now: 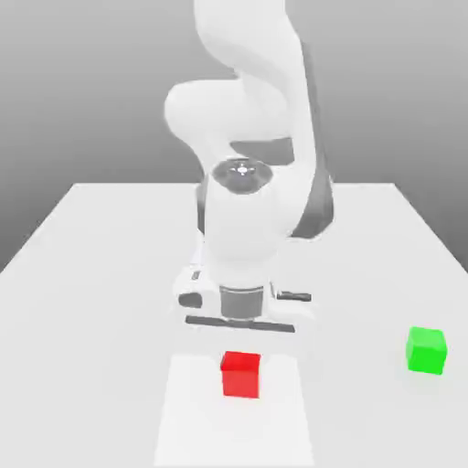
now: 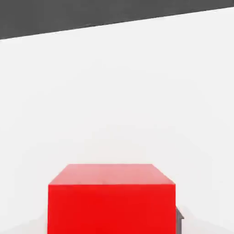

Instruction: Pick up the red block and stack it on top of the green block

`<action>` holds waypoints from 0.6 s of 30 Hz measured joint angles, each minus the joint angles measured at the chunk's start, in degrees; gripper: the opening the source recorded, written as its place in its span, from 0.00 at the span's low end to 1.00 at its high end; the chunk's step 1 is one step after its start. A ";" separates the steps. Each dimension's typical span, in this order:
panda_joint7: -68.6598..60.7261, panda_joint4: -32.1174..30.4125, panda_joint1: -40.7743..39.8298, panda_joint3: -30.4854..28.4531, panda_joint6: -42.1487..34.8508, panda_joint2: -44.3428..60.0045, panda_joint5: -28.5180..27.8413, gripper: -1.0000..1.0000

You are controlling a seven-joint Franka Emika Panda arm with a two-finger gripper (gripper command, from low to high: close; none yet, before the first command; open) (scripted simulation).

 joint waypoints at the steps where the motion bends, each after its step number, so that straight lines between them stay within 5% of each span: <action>1: -1.16 -0.02 0.53 0.53 -1.11 -1.12 0.06 0.00; 18: -42.28 5.21 14.47 15.65 -7.87 -2.54 0.14 0.00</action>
